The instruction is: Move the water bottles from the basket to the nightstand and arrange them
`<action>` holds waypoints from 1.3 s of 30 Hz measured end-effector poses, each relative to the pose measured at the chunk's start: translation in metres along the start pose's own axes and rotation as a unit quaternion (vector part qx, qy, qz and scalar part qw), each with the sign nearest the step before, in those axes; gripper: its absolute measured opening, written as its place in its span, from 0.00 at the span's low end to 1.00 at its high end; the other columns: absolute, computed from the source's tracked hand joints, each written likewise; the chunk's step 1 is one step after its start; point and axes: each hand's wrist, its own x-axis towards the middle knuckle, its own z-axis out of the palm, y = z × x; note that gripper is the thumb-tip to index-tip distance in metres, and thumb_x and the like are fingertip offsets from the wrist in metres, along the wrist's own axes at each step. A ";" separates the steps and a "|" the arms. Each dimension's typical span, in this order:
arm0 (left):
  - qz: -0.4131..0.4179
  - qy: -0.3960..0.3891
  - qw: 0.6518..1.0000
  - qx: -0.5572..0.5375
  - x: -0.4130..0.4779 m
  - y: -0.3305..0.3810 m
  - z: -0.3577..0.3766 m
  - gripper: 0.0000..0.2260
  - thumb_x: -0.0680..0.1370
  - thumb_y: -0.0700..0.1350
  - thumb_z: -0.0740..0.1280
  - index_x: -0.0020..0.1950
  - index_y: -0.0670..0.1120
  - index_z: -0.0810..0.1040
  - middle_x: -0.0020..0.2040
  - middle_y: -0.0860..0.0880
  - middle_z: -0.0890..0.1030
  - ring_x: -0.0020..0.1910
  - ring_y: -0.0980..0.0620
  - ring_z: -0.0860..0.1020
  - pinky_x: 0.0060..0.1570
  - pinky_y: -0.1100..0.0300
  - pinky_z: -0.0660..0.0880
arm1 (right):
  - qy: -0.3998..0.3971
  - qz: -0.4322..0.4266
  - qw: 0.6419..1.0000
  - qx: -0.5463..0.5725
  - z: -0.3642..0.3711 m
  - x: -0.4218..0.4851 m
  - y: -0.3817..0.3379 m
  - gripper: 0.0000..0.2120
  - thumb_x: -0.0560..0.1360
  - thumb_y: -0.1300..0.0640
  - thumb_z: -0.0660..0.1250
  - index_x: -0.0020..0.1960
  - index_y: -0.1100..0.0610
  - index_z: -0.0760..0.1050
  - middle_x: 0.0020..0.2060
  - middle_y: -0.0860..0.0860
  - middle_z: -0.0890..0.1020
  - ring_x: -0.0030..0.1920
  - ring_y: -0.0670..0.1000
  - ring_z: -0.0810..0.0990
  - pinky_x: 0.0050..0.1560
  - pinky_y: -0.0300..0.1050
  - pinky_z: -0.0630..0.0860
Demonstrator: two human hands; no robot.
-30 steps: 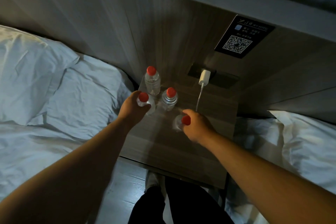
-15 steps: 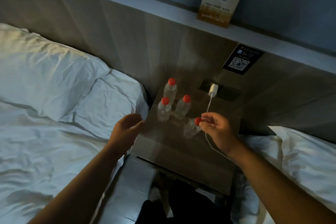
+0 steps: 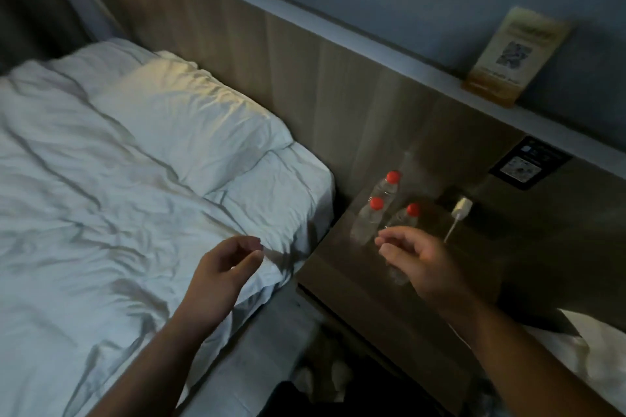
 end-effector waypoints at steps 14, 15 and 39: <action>-0.037 0.287 0.954 -0.079 -0.133 -0.012 -0.015 0.13 0.69 0.45 0.72 0.52 0.43 0.82 0.48 0.46 0.85 0.49 0.50 0.81 0.59 0.45 0.75 | -0.239 -0.052 0.970 0.001 0.049 0.035 -0.009 0.06 0.68 0.52 0.70 0.44 0.44 0.83 0.45 0.53 0.85 0.51 0.59 0.83 0.56 0.58 0.78; -0.038 0.311 0.946 -0.084 -0.144 -0.015 -0.015 0.13 0.68 0.46 0.71 0.51 0.44 0.82 0.48 0.47 0.86 0.50 0.50 0.82 0.59 0.45 0.76 | -0.263 -0.058 0.963 -0.003 0.055 0.036 -0.010 0.05 0.69 0.53 0.71 0.44 0.45 0.83 0.45 0.53 0.85 0.51 0.59 0.83 0.56 0.58 0.78; -0.028 0.711 0.667 -0.222 -0.482 -0.126 0.020 0.10 0.69 0.46 0.67 0.47 0.45 0.83 0.47 0.46 0.85 0.51 0.46 0.82 0.49 0.54 0.79 | -0.652 -0.202 0.719 -0.126 0.266 -0.223 -0.043 0.11 0.75 0.66 0.68 0.46 0.51 0.81 0.43 0.51 0.86 0.47 0.55 0.84 0.55 0.57 0.79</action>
